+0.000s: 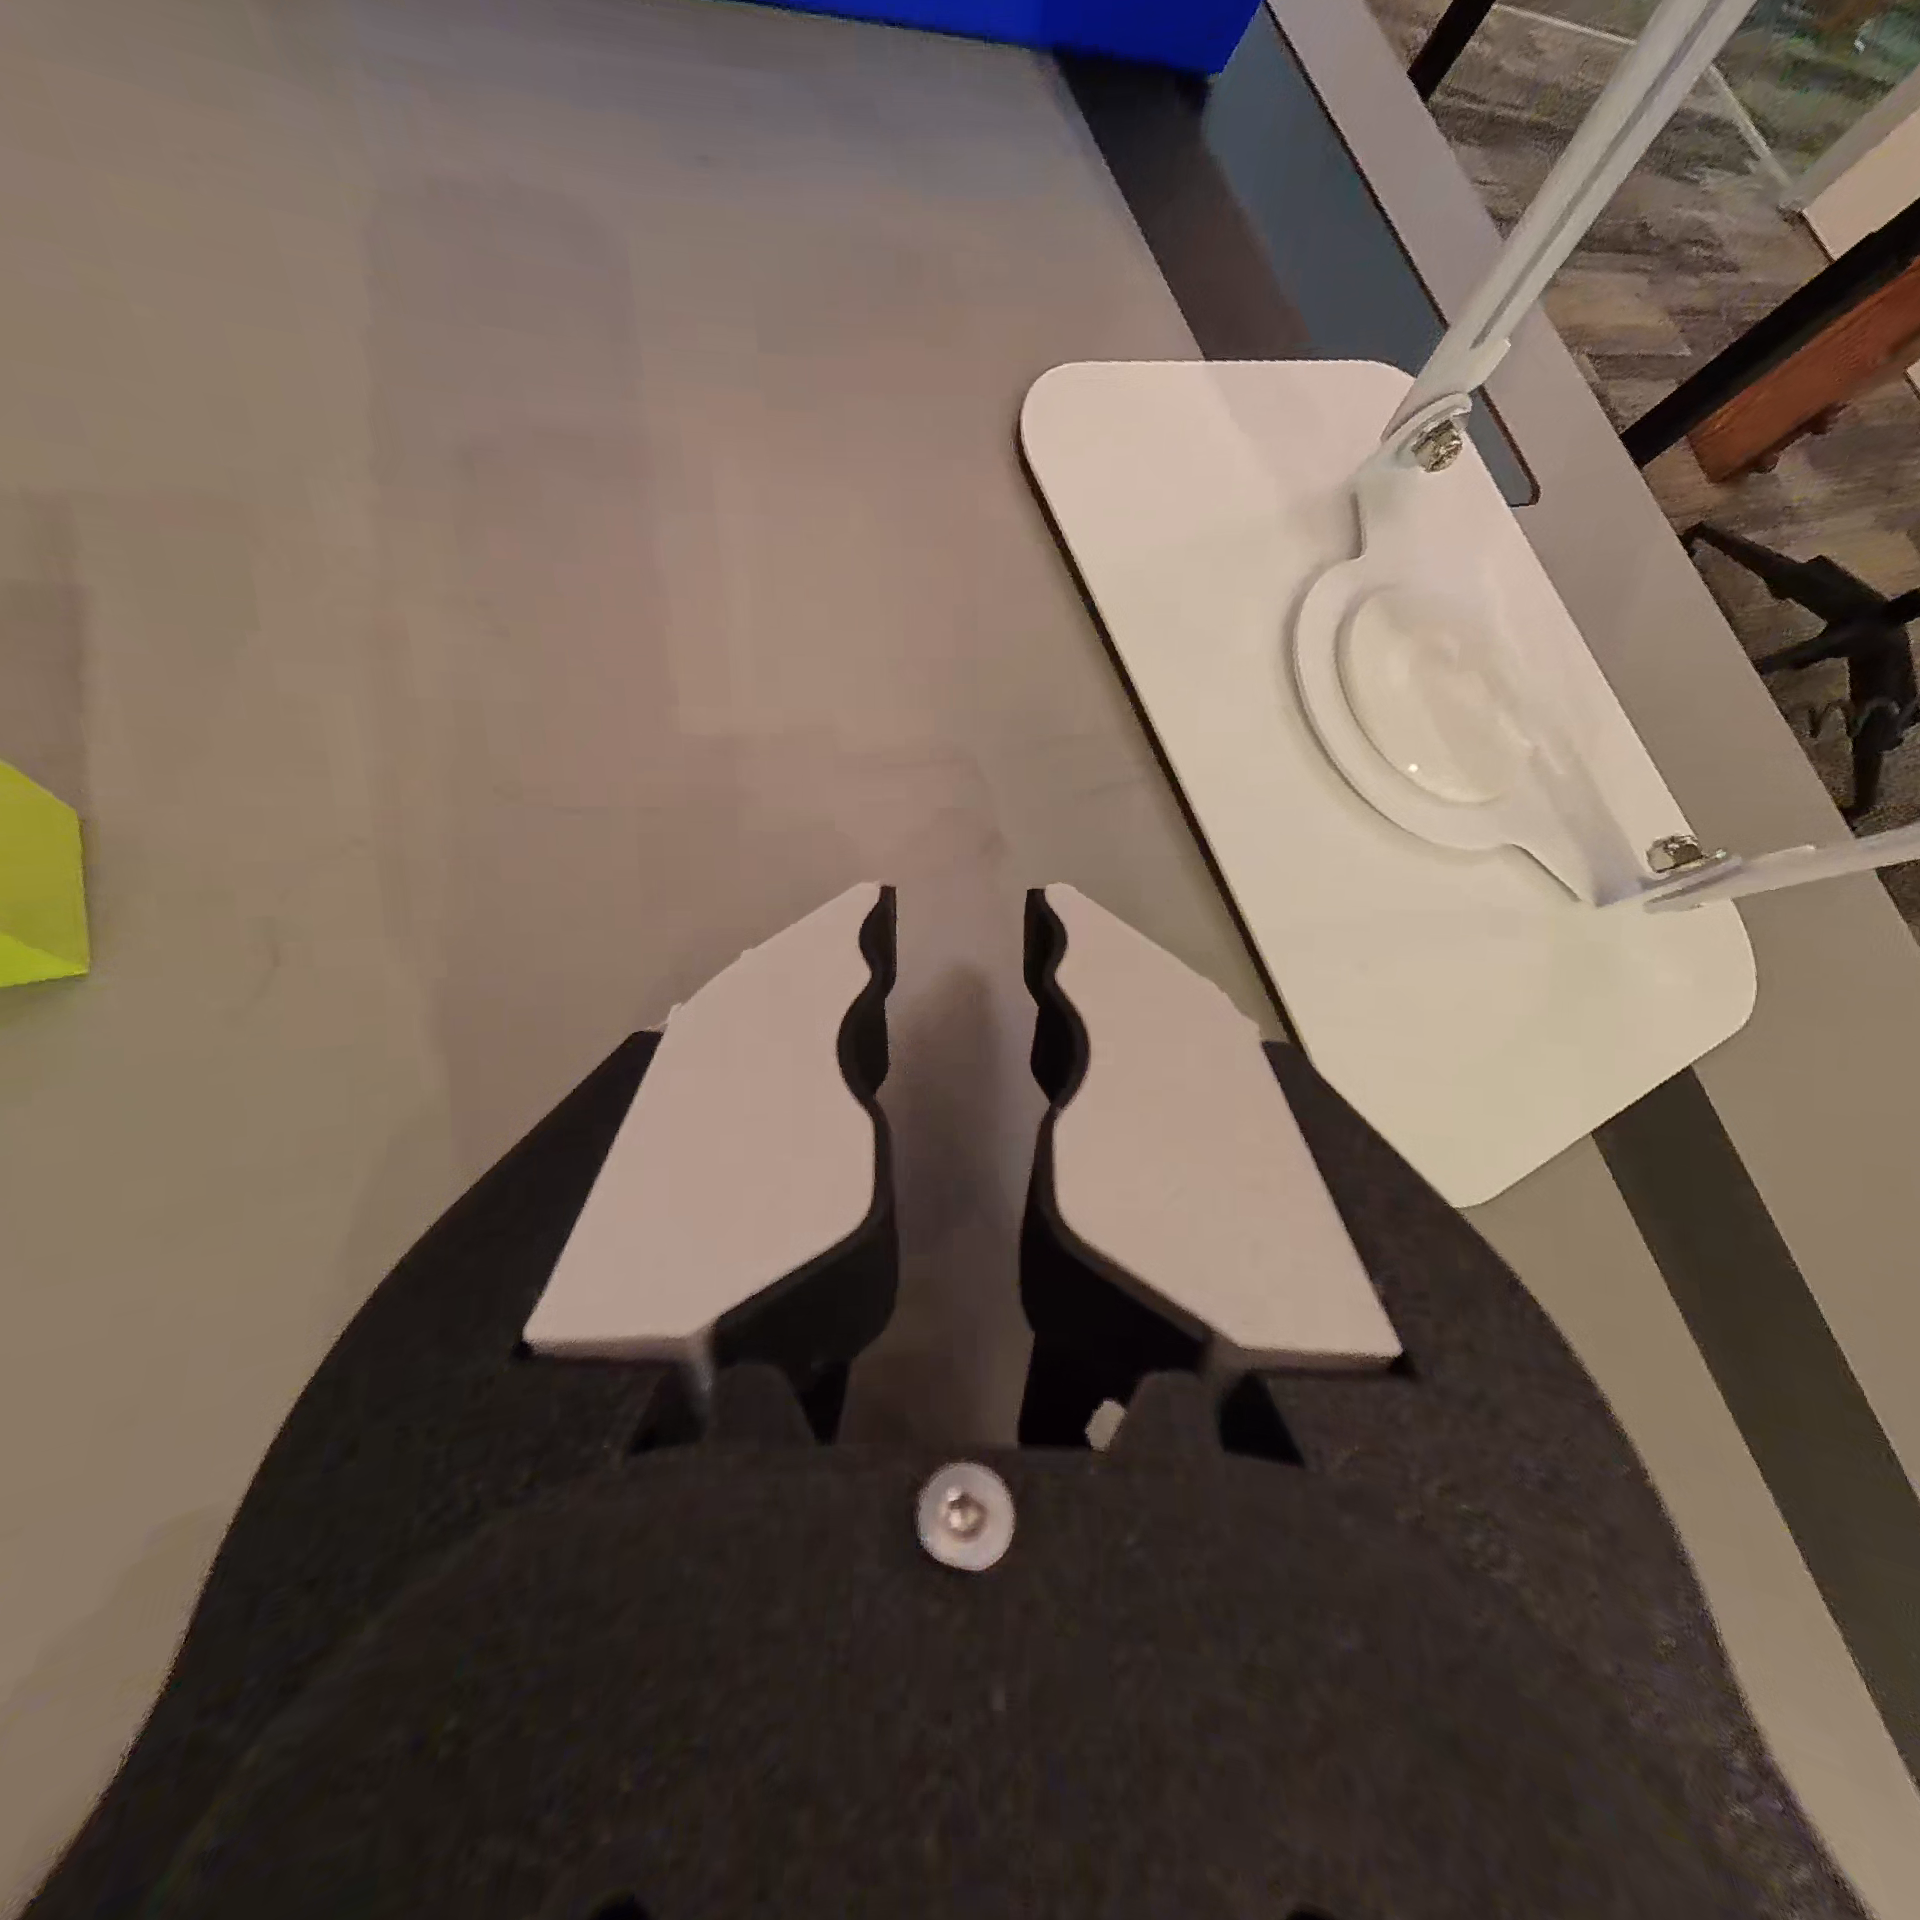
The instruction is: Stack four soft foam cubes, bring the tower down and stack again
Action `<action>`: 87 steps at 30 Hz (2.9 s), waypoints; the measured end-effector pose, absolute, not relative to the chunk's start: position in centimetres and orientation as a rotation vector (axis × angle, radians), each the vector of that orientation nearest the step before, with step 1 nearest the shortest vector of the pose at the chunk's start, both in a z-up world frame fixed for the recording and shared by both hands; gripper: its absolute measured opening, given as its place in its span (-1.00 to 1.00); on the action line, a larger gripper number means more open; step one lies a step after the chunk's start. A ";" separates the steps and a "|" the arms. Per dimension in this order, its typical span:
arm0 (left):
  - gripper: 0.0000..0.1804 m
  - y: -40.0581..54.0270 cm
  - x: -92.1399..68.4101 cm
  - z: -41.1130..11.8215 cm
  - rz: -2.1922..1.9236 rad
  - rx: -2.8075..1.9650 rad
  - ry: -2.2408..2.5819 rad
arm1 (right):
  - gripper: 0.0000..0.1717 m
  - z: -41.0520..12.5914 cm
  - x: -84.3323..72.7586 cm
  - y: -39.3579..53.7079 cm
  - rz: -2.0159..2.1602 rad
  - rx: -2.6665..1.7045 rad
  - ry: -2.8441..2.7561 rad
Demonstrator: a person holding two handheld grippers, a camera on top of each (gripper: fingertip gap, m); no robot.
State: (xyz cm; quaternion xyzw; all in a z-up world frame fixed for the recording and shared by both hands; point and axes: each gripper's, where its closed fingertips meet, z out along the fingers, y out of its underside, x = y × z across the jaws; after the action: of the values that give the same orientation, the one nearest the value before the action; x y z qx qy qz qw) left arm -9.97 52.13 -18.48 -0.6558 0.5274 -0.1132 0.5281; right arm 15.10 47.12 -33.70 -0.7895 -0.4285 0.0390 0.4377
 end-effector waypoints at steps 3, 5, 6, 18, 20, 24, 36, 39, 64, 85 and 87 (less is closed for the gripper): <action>-0.52 56.6 -10.6 -20.1 -0.213 -1.709 1.278 | -0.72 -33.7 15.1 47.2 0.121 -1.979 -1.054; -0.53 58.3 -10.4 -22.1 -0.191 -1.811 1.345 | -0.72 -33.7 15.1 47.2 0.127 -1.980 -1.053; -0.55 58.9 -10.3 -23.4 -0.167 -1.865 1.393 | -0.72 -33.8 15.1 47.2 0.128 -1.982 -1.056; -0.51 63.2 -10.8 -29.2 -0.004 -2.146 1.578 | -0.72 -33.9 15.1 47.1 0.146 -1.991 -1.058; -0.53 62.8 -10.8 -29.4 -0.067 -2.180 1.604 | -0.72 -33.9 15.0 47.1 0.146 -1.990 -1.060; -0.53 62.4 -11.1 -29.7 -0.072 -2.204 1.650 | -0.72 -33.9 15.0 47.1 0.151 -1.994 -1.060; -0.61 62.6 -11.4 -30.7 -0.128 -2.208 1.681 | -0.72 -34.0 15.0 47.1 0.157 -1.999 -1.058; -0.68 62.8 -11.8 -31.5 -0.087 -2.205 1.713 | -0.72 -34.0 15.0 47.1 0.159 -2.000 -1.057; -0.70 45.4 -1.6 -19.1 -0.264 -1.782 1.783 | -0.72 -34.0 15.0 47.1 0.171 -2.006 -1.058; -0.70 35.9 6.2 -26.4 -0.293 -1.639 2.157 | -0.71 -34.1 15.1 47.2 0.186 -2.017 -1.054; -0.70 35.9 6.4 -26.6 -0.268 -1.624 2.185 | -0.71 -34.1 15.1 47.2 0.188 -2.019 -1.053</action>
State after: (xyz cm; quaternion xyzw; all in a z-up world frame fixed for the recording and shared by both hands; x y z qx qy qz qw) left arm 6.39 35.94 -26.63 -0.5813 0.7824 -0.0960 0.2017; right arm 15.09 47.24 -34.06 -0.8038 -0.4191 0.0750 0.4155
